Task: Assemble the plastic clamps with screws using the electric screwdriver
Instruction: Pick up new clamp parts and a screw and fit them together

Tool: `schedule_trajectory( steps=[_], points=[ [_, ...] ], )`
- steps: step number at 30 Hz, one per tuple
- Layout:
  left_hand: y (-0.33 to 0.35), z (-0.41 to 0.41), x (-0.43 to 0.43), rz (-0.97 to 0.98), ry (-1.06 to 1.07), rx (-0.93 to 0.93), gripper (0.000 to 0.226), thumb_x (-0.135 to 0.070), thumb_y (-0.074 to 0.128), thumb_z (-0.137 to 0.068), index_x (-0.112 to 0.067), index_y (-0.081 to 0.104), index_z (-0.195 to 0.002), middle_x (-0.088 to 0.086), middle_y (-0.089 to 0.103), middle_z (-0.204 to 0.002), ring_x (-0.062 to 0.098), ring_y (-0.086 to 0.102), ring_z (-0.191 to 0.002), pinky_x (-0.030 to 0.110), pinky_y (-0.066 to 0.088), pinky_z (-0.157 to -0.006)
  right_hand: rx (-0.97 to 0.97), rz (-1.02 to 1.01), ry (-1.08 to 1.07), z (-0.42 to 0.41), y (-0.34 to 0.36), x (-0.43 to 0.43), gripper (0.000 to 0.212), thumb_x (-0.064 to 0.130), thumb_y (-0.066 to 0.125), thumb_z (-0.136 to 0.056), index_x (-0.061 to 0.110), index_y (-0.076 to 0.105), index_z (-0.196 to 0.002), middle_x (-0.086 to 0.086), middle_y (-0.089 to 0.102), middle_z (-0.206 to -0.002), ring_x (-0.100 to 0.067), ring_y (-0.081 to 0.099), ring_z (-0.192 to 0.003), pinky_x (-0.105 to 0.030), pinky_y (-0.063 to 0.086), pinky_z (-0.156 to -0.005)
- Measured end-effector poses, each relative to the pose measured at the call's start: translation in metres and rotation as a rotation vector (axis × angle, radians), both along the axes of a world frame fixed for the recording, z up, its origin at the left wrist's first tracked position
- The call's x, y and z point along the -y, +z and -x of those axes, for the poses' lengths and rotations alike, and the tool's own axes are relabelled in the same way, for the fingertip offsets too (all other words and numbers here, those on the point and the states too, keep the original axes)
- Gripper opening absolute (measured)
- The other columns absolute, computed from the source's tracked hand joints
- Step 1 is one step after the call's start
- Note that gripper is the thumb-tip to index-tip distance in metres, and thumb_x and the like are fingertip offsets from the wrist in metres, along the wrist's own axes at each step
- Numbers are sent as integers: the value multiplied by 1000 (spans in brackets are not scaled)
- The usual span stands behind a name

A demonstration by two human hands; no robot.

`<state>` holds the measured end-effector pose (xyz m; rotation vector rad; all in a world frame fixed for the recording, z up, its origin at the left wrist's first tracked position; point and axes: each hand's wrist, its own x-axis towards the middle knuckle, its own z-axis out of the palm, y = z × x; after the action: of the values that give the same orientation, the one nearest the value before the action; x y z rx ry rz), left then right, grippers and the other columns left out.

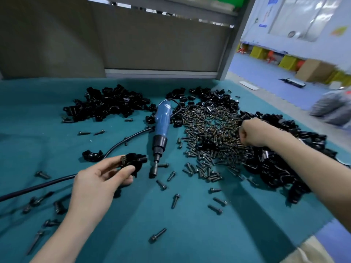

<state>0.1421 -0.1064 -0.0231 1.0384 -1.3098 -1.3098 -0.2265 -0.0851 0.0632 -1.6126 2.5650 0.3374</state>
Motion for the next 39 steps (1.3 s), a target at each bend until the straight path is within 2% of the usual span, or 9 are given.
schedule_trajectory(
  steps=[4,6,9,15,19,22,25,29,39],
  points=[
    [-3,0,0,14,-9,16,33,-14,78,-72,-47,74,-74,-4,75,-70,13,72,-62,21,58,-63,15,0,33,14,-21,-9,19,-2,63,-80,13,69,-69,-4,69,-75,-22,65,-77,-31,53,-70],
    [-3,-1,0,8,-11,9,31,-12,77,-74,-43,75,-73,-3,75,-71,13,72,-62,13,55,-60,34,50,25,18,-27,-10,17,4,71,-80,17,61,-74,0,62,-72,-22,62,-73,-30,52,-68],
    [-3,-2,0,5,-8,8,31,-10,77,-75,-41,75,-73,-2,75,-71,13,72,-61,14,55,-61,59,147,42,25,-30,-11,20,5,66,-81,21,57,-73,3,61,-68,-19,61,-67,-30,52,-66],
    [-2,0,0,10,-2,-6,26,-11,78,-74,-37,75,-75,-1,75,-72,14,72,-62,12,53,-59,59,112,51,28,-35,-4,13,9,71,-84,14,64,-75,9,60,-67,-15,60,-73,-24,43,-67],
    [-2,-1,0,-8,-14,-4,23,-12,77,-74,-31,73,-84,0,75,-72,14,72,-63,12,53,-57,70,187,68,15,-29,-4,9,11,69,-88,8,63,-82,-6,68,-80,-19,59,-74,-25,43,-66],
    [-2,0,0,-15,-15,-1,23,-9,77,-75,-30,74,-84,1,75,-73,14,72,-63,13,53,-58,394,492,67,-25,-16,-9,10,15,71,-86,15,61,-89,-3,68,-79,-14,63,-68,-16,45,-58],
    [-1,0,0,-22,-13,-1,23,-7,76,-76,-27,73,-87,-2,75,-72,13,72,-62,12,51,-55,907,514,159,-87,-6,-12,27,10,70,-85,26,60,-104,-2,72,-78,-12,69,-66,-18,54,-62],
    [0,0,0,-47,-21,-33,24,-4,76,-75,-23,72,-89,-1,75,-73,15,71,-60,12,51,-56,1204,562,275,-155,-15,1,12,-3,66,-86,6,67,-94,-8,70,-70,-16,67,-61,-21,55,-59],
    [-3,1,3,-34,-42,-24,25,-7,78,-74,-29,73,-85,-2,75,-74,15,71,-60,14,52,-58,1111,620,379,-188,-47,24,9,7,74,-84,15,70,-84,4,72,-71,-12,68,-68,-22,54,-64]
  ],
)
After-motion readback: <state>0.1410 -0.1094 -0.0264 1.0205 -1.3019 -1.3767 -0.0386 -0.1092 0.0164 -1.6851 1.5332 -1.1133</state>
